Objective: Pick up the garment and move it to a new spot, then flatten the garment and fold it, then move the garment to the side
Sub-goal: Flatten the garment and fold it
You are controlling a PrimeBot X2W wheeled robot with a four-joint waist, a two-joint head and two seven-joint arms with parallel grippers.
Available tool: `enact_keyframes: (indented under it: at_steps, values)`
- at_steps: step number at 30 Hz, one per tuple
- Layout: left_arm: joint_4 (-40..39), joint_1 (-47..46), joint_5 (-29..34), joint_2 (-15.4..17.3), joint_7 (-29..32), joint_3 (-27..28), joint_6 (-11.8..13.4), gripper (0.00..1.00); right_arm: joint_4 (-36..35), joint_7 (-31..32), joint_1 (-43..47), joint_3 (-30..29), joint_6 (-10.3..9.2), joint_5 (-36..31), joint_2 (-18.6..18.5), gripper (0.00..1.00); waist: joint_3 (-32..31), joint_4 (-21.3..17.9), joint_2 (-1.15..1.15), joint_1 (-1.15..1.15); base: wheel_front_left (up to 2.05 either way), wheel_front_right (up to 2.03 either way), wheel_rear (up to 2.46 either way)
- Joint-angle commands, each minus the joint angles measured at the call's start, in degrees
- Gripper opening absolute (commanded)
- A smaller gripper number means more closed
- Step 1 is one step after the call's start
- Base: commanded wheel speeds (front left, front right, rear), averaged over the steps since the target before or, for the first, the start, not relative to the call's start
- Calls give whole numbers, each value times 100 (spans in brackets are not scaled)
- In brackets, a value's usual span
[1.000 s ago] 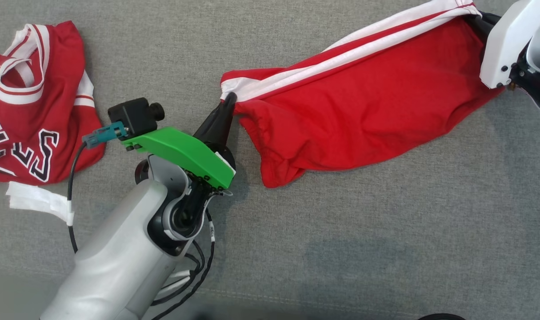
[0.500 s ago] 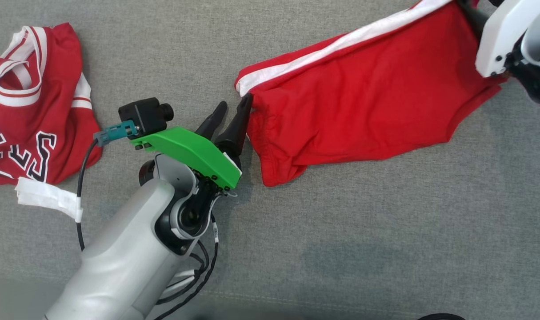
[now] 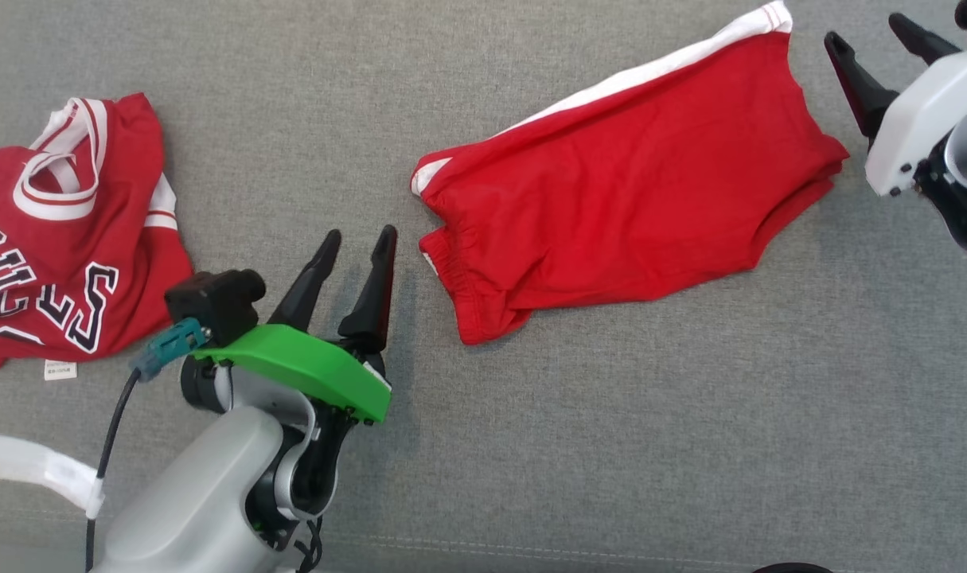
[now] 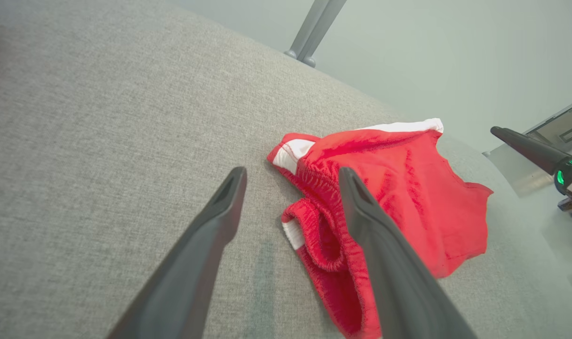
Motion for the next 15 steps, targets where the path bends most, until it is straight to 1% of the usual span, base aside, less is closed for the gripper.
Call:
enact_keyframes:
  at_steps: [1,3,4,5,6,7,12,15]
  values:
    - [-39,166,109,45,-62,32,84,100,3,-47,196,8,-8,-17,-14,100,-294,-83,0,0,0,0,0]
    - [-187,274,496,138,-158,118,145,100,30,-101,369,-25,-9,-20,-113,100,-378,-83,0,0,0,0,0]
    - [-207,365,598,133,-167,197,183,100,39,-101,453,-44,-9,4,-150,100,-408,-71,0,0,0,0,0]
    - [-231,393,928,194,-187,218,206,100,49,-100,522,-73,-8,24,-176,100,-421,-60,0,0,0,0,0]
    - [-294,397,1187,187,-197,338,261,100,70,-72,581,-115,-8,43,-191,100,-412,-49,0,0,0,0,0]
    - [-343,491,1336,86,-187,461,275,100,82,-35,634,-148,-8,70,-189,100,-386,-38,0,0,0,0,0]
    - [-564,619,2501,-175,-185,926,124,100,82,292,670,-271,-8,250,-130,100,-113,60,0,0,0,0,0]
    - [-530,767,2929,-376,-179,1170,-65,100,142,525,542,-287,-8,333,-52,100,52,166,0,0,0,0,0]
